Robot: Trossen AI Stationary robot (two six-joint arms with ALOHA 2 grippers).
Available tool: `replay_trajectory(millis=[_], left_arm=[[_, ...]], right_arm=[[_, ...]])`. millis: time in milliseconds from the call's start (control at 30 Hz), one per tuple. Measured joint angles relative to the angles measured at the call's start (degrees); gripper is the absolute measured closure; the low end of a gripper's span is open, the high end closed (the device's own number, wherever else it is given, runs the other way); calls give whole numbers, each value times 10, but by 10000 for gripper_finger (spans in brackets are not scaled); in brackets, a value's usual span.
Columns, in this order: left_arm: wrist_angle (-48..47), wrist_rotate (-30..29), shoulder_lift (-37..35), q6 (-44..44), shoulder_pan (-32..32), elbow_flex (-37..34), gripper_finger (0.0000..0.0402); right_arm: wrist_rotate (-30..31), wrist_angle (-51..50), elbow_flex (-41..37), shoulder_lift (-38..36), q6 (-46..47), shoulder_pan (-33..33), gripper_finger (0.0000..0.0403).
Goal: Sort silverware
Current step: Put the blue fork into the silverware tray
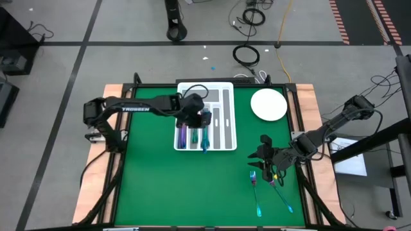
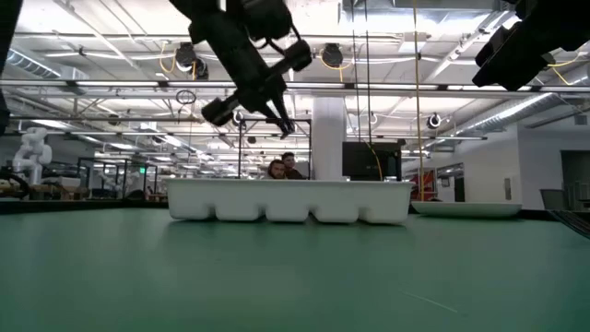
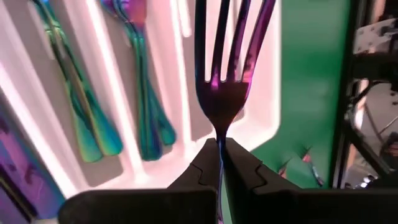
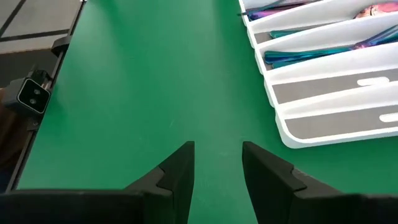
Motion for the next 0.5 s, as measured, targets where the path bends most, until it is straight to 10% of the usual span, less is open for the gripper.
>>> replay_trajectory(millis=[500], left_arm=[[5,72,84,52,79,13,396]], right_arm=[[1,2,0,0,-99,-33,277]])
